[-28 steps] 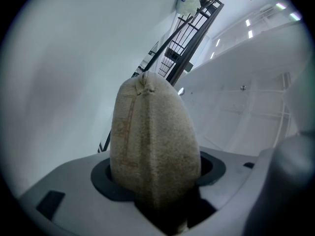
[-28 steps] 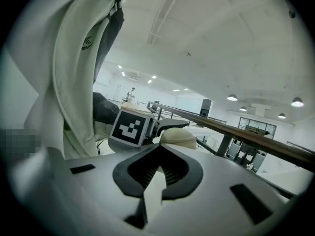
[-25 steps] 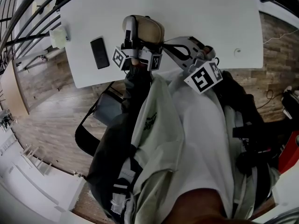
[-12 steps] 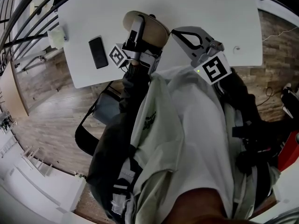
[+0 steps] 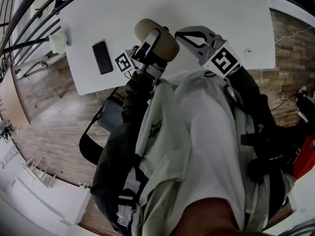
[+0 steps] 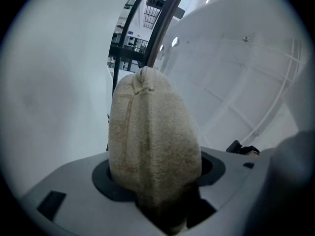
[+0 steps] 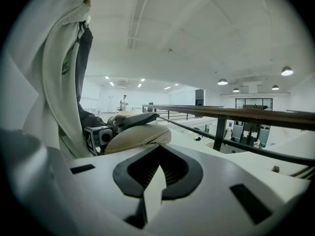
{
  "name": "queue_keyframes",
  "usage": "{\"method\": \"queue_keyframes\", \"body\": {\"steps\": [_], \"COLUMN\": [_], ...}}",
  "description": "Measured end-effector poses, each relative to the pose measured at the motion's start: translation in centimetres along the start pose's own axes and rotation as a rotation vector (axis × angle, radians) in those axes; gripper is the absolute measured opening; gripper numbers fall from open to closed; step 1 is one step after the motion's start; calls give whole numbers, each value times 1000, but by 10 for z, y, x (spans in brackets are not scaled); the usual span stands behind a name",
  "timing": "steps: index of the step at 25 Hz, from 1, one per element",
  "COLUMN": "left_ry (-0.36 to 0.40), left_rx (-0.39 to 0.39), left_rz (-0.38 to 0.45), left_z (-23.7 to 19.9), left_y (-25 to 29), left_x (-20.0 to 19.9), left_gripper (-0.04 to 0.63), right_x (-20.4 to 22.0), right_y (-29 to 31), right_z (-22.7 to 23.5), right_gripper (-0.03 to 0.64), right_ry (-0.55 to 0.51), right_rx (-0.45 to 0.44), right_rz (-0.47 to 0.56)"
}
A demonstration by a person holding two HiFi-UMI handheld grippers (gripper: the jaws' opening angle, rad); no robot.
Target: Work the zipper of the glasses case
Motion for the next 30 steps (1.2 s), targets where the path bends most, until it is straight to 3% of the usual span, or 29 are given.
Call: {"method": "queue_keyframes", "body": {"steps": [2,4,5,9,13,15,19,21,23,26,28,30], "left_ry": [22,82,102,42,33,26,-21,-8,29,86,87,52], "left_rx": [-11,-54,-80,-67,-111,-123,-82,-103,-152,-252,-320,-337], "left_rz": [-144,-383,-459,-484,-732,-805,-841,-838,-801,-709,-715,-762], "left_z": [-1,-4,-8,-15,-19,-21,-20,-28,-42,-72,-92,-105], "left_y": [5,14,18,22,19,17,16,13,8,-5,-12,-19], "left_x": [18,53,68,78,88,94,102,101,92,74,76,86], "left_gripper": [308,310,310,310,310,310,310,310,311,310,310,310], "right_x": [5,8,9,7,15,16,16,25,41,78,104,122], "right_y": [-1,0,1,7,16,21,27,30,31,33,31,25], "right_z": [6,23,31,43,45,43,38,40,45,51,49,42], "right_gripper": [-6,-6,-6,-6,-6,-6,-6,-6,-5,-4,-3,-3], "right_ry": [70,135,146,94,141,131,120,169,268,497,640,709], "right_rx": [5,28,36,6,-142,-196,-270,-274,-243,-189,-159,-150], "right_rz": [-1,13,13,-29,-29,-43,-83,-82,-65,-45,-68,-95]}}
Point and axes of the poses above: the fingertips, and each gripper's own axes: y forward along the fingers, z to its right, x out of its underside, the point moved 5 cm from there along -y, backward along the fingers, and after that the axes turned 6 degrees about -z, right-handed, at the moved point
